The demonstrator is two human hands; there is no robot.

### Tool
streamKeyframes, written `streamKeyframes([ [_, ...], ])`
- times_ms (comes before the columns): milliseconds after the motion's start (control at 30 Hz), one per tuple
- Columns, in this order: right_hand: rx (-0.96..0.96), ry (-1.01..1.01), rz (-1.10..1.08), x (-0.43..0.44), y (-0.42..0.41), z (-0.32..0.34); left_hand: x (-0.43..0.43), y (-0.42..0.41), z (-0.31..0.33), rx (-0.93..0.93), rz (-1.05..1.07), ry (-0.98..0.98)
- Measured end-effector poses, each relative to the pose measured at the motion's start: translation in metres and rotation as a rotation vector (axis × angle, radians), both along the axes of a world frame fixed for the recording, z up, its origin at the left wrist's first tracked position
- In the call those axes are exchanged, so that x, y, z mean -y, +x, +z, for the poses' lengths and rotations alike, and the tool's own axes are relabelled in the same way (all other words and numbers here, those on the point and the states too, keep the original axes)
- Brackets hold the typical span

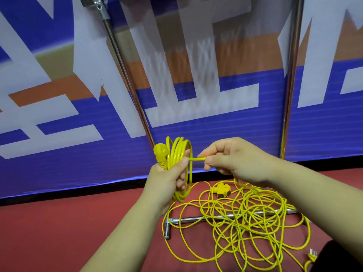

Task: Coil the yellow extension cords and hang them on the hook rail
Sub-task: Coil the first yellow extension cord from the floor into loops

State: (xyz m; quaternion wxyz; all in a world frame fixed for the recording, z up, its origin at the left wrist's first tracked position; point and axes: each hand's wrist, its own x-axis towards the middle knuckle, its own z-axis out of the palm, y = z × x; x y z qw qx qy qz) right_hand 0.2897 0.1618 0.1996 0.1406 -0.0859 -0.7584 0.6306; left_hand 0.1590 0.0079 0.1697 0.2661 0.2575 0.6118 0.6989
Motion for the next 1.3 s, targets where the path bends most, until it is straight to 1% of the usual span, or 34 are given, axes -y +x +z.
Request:
streamKeyframes([
  [67, -0.027, 0.005, 0.009, -0.002, 0.003, 0.003, -0.001, 0.002, 0.001, -0.001, -0.093, -0.008],
  [167, -0.066, -0.012, -0.005, -0.007, 0.007, 0.003, -0.001, 0.004, 0.002, -0.071, -0.217, -0.054],
  [267, -0.083, -0.037, 0.01, -0.014, 0.012, 0.001, -0.003, 0.007, 0.009, -0.096, -0.223, -0.042],
  [367, -0.029, -0.024, 0.048, -0.025, 0.018, -0.005, -0.005, 0.003, 0.019, 0.019, -0.162, 0.055],
  [467, 0.044, -0.026, 0.129, -0.032, 0.018, -0.012, -0.002, -0.005, 0.026, 0.124, -0.119, 0.14],
  [533, 0.103, 0.074, 0.166, -0.034, 0.016, -0.017, -0.001, -0.008, 0.027, 0.185, -0.093, 0.165],
  [633, 0.19, 0.421, 0.161, -0.039, 0.01, -0.031, 0.002, -0.017, 0.029, 0.271, -0.047, 0.227],
  [667, 0.221, 0.513, 0.154, -0.042, 0.01, -0.036, 0.004, -0.02, 0.032, 0.308, -0.032, 0.255],
  [700, 0.246, 0.546, 0.14, -0.044, 0.009, -0.039, 0.007, -0.024, 0.033, 0.338, -0.018, 0.287],
  [733, 0.256, 0.527, 0.111, -0.045, 0.009, -0.041, 0.009, -0.028, 0.034, 0.353, -0.004, 0.313],
  [767, 0.247, 0.463, 0.073, -0.046, 0.008, -0.041, 0.012, -0.031, 0.034, 0.353, 0.016, 0.326],
  [867, 0.15, 0.188, -0.065, -0.048, 0.006, -0.038, 0.016, -0.039, 0.027, 0.346, 0.125, 0.295],
  [933, 0.075, 0.045, -0.185, -0.047, 0.004, -0.034, 0.019, -0.047, 0.018, 0.384, 0.181, 0.275],
  [1033, 0.018, -0.128, -0.414, -0.04, 0.001, -0.028, 0.022, -0.054, 0.008, 0.436, 0.196, 0.264],
  [1067, 0.016, -0.172, -0.452, -0.036, 0.001, -0.025, 0.022, -0.054, 0.007, 0.434, 0.194, 0.258],
  [1200, -0.014, -0.369, -0.439, -0.017, -0.002, -0.017, 0.016, -0.043, 0.009, 0.334, 0.163, 0.182],
  [1300, -0.038, -0.411, -0.455, -0.007, -0.003, -0.012, 0.012, -0.035, 0.01, 0.327, 0.124, 0.185],
])
